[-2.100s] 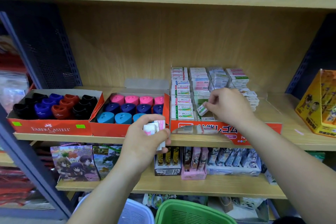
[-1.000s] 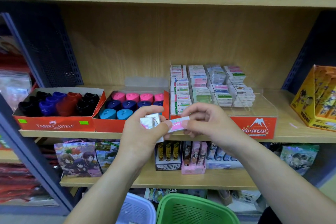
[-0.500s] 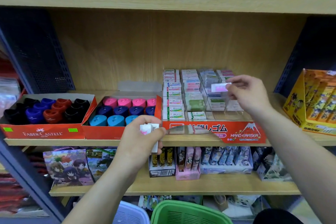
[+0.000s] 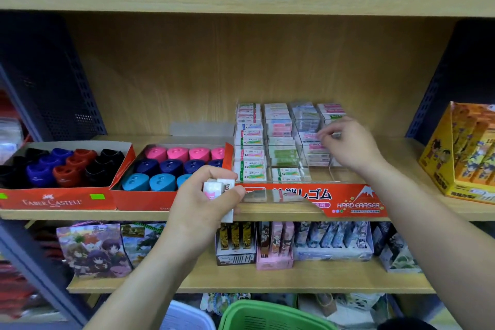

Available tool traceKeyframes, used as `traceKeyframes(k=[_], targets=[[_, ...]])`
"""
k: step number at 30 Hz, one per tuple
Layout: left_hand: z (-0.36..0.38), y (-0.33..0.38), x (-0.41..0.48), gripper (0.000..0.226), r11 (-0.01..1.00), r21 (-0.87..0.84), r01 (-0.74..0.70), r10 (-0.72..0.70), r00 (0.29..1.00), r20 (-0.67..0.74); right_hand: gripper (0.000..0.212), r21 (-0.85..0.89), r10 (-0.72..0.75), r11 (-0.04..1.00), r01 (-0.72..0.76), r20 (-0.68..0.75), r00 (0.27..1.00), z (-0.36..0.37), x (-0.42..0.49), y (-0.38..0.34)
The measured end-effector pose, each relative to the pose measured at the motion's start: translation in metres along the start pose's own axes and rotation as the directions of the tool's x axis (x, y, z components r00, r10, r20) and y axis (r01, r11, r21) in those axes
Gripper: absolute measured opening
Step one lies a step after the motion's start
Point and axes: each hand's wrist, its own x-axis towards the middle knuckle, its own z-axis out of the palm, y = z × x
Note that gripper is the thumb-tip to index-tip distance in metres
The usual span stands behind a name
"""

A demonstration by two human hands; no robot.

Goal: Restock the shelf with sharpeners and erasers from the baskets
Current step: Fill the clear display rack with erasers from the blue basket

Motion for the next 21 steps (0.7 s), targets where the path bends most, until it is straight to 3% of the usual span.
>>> traceKeyframes(k=[3,4,7,10,14,18,21], targets=[[-0.001,0.001,0.001,0.020,0.996,-0.079,0.029,-0.030,0.999,-0.013,0.014,0.058,-0.025,0.998,0.037,-0.188,0.982,-0.001,-0.026,-0.022],[-0.001,0.002,0.000,0.028,0.993,-0.110,0.038,-0.040,0.999,-0.014,0.013,0.113,-0.062,0.990,0.085,-0.188,0.980,0.000,-0.040,-0.036],[0.000,0.004,-0.001,0.034,0.978,-0.202,0.051,-0.054,0.998,-0.010,0.012,0.413,-0.170,0.900,0.141,0.034,0.985,0.008,-0.089,-0.083],[-0.001,0.003,0.000,0.028,0.967,-0.251,0.038,-0.051,0.998,-0.045,0.025,0.659,-0.226,0.752,-0.021,0.287,0.931,0.022,-0.121,-0.115],[-0.007,0.002,-0.003,0.024,0.966,-0.259,0.017,-0.045,0.994,-0.102,0.040,0.725,-0.196,0.676,-0.135,0.354,0.915,0.034,-0.129,-0.127],[-0.015,0.006,-0.005,0.027,0.956,-0.293,0.011,-0.046,0.993,-0.112,0.031,0.787,-0.146,0.567,-0.244,0.388,0.910,0.029,-0.125,-0.132],[-0.019,0.007,-0.006,0.016,0.936,-0.350,0.036,-0.075,0.992,-0.099,0.026,0.810,-0.114,0.505,-0.297,0.404,0.908,0.024,-0.125,-0.133]])
